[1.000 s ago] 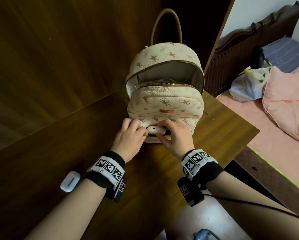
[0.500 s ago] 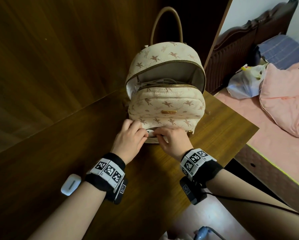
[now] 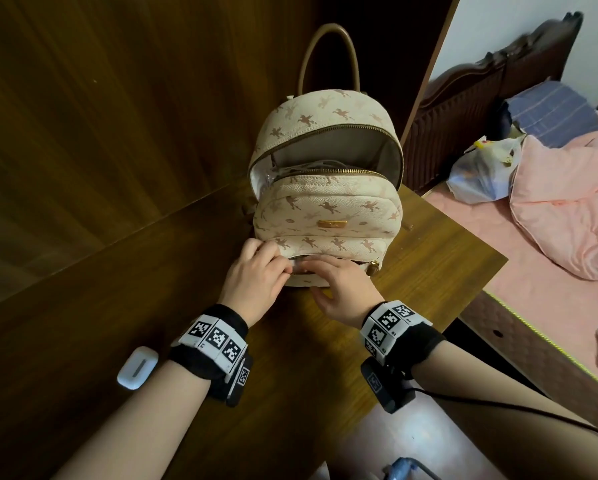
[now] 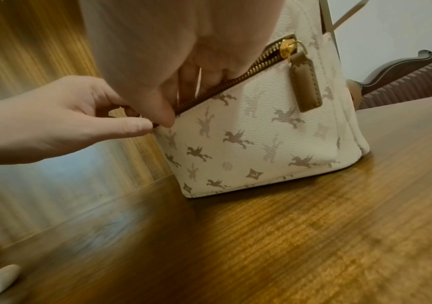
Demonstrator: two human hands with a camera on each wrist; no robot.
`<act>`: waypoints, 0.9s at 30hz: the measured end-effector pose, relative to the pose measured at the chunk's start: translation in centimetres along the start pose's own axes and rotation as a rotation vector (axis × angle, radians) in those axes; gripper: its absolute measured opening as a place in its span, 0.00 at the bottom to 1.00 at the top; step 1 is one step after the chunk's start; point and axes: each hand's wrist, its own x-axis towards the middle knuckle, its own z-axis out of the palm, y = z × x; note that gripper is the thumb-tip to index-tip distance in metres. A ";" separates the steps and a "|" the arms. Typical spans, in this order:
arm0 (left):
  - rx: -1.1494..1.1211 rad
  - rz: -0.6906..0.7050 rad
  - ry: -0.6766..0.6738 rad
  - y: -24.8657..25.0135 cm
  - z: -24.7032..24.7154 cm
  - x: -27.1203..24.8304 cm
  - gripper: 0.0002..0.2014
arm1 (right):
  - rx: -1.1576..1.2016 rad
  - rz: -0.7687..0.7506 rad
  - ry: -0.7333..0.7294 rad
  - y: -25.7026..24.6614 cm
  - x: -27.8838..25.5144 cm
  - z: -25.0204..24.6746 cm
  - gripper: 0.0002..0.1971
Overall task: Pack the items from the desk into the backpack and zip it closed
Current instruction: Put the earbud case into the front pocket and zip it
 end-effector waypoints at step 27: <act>0.037 -0.728 -0.194 -5.3 -2.2 -8.4 0.17 | -0.085 -0.022 0.130 -1.2 -1.3 -0.5 0.20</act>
